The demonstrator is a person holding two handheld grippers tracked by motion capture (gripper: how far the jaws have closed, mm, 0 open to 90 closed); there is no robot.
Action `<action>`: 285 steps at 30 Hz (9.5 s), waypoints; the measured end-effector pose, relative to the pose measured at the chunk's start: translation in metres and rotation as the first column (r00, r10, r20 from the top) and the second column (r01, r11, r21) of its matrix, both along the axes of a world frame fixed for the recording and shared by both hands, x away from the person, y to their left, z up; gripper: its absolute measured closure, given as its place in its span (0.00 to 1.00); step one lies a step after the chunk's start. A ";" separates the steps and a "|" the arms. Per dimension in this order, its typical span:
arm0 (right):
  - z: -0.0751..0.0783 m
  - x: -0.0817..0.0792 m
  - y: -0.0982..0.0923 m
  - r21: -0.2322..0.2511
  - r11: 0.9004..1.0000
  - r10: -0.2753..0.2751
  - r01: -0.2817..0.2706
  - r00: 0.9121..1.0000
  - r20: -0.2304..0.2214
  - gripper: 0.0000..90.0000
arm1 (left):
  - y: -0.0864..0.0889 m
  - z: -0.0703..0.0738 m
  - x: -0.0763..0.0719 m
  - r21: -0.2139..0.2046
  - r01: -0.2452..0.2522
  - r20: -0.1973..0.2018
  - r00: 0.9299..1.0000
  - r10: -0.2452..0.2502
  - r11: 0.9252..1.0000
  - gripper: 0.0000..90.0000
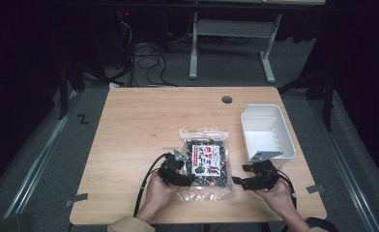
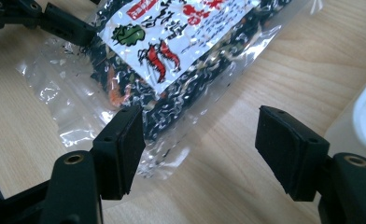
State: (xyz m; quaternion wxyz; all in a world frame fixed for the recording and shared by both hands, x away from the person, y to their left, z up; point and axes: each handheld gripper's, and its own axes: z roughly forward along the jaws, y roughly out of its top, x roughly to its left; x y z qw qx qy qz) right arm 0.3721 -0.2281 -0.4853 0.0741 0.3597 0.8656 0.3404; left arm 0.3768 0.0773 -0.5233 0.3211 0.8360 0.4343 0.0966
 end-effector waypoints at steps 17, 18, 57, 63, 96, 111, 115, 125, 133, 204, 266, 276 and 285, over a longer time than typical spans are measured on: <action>0.006 0.024 0.025 -0.043 0.995 -0.089 0.086 0.992 -0.088 0.41 | 0.001 -0.002 -0.001 -0.007 -0.003 -0.028 1.000 0.003 1.000 0.41; 0.007 0.026 0.026 -0.038 0.995 -0.098 0.094 0.991 -0.089 0.41 | 0.001 -0.002 -0.001 -0.007 -0.003 -0.028 1.000 0.003 1.000 0.42; -0.010 0.112 0.079 -0.258 0.934 -0.326 0.246 0.883 -0.337 0.32 | -0.004 -0.001 -0.005 0.058 0.020 0.043 0.999 -0.023 0.998 0.44; -0.015 0.116 0.082 -0.244 0.938 -0.324 0.245 0.871 -0.370 0.30 | -0.005 -0.001 -0.004 0.052 0.029 0.045 0.998 -0.031 0.998 0.46; 0.009 0.122 0.061 -0.077 0.977 -0.213 0.199 0.896 -0.391 0.78 | -0.003 -0.001 0.001 0.042 0.048 0.061 0.997 -0.050 0.998 0.44; 0.048 0.113 0.049 0.066 0.988 -0.112 0.139 0.944 -0.309 0.89 | 0.008 0.002 0.003 -0.053 -0.017 0.040 0.999 0.019 0.998 0.35; 0.058 0.111 0.049 0.065 0.991 -0.098 0.120 0.956 -0.276 0.89 | 0.011 0.003 0.003 -0.061 -0.027 0.039 0.999 0.029 0.998 0.35; 0.074 0.101 0.043 0.085 0.992 -0.069 0.089 0.974 -0.217 0.90 | 0.020 0.009 -0.003 -0.004 -0.039 0.005 0.999 0.039 0.999 0.36; 0.084 0.099 0.037 0.096 0.992 -0.059 0.078 0.981 -0.186 0.90 | 0.045 0.006 -0.010 -0.003 -0.081 -0.025 0.996 0.081 0.997 0.35; 0.151 0.099 -0.026 0.321 0.927 -0.218 0.193 0.975 0.045 0.97 | 0.052 0.002 -0.005 0.001 -0.113 0.003 0.994 0.113 0.994 0.37; 0.143 0.100 -0.115 0.286 0.809 -0.585 0.514 0.754 0.300 0.97 | 0.051 0.002 -0.006 0.002 -0.110 0.003 0.994 0.110 0.994 0.36; 0.120 0.105 -0.105 0.259 0.824 -0.565 0.505 0.773 0.289 0.96 | 0.054 0.004 -0.007 -0.015 -0.144 0.023 0.989 0.144 0.990 0.35; 0.111 0.103 -0.108 0.202 0.857 -0.516 0.475 0.797 0.314 0.93 | 0.053 0.004 -0.007 -0.008 -0.142 0.028 0.989 0.142 0.990 0.35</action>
